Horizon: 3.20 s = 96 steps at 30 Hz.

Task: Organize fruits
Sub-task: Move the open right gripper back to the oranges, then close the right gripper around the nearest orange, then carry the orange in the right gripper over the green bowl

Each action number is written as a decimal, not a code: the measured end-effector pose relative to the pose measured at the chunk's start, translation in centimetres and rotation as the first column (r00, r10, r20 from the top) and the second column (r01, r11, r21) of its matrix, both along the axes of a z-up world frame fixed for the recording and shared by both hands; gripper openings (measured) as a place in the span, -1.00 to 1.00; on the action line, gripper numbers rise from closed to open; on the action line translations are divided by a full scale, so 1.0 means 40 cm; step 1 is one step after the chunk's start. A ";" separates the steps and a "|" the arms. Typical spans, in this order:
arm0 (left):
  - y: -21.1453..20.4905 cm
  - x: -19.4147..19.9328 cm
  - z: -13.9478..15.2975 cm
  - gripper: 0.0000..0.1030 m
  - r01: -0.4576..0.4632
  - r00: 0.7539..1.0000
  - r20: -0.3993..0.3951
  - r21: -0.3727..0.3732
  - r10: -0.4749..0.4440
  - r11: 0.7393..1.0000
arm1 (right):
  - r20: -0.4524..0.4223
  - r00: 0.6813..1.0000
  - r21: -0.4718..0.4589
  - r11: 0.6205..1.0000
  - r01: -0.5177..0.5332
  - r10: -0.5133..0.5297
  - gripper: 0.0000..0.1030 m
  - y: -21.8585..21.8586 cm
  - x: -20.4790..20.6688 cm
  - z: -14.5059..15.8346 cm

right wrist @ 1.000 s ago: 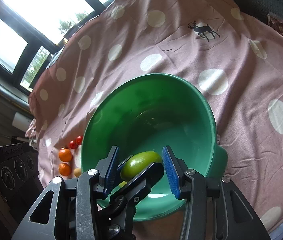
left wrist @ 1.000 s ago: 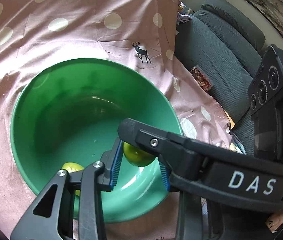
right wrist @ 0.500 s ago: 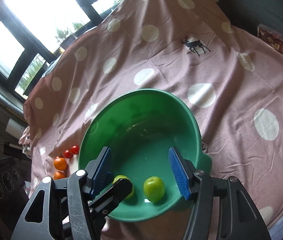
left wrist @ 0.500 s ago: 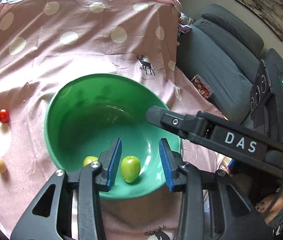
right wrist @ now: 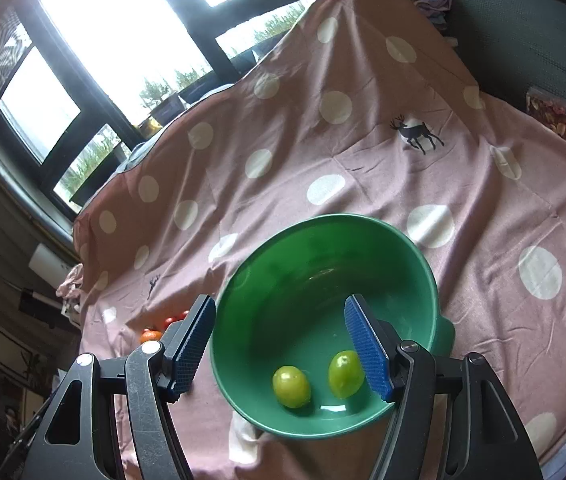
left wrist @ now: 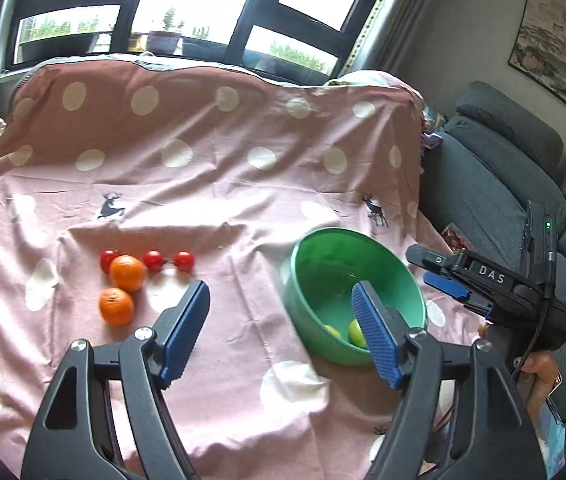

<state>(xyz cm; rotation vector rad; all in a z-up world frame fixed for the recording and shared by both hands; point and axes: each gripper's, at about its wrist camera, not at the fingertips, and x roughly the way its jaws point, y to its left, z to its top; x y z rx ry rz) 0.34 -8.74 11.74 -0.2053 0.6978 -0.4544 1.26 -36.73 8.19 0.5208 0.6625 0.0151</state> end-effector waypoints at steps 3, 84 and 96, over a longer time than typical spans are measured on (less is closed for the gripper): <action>0.091 -0.009 -0.003 0.50 -0.092 0.995 0.032 0.035 0.091 0.995 | 0.013 1.000 -0.013 1.000 -0.023 0.024 0.33 0.033 0.003 0.006; 0.090 0.094 -0.122 -0.17 0.029 0.997 -0.072 0.118 -0.021 0.993 | -0.061 0.851 0.199 0.842 -0.501 0.521 -0.13 0.464 0.154 -0.094; 0.020 0.035 -0.068 -0.17 0.042 0.999 0.013 0.124 -0.044 0.991 | 0.009 0.865 0.146 0.855 -0.498 0.502 -0.13 0.405 0.083 -0.038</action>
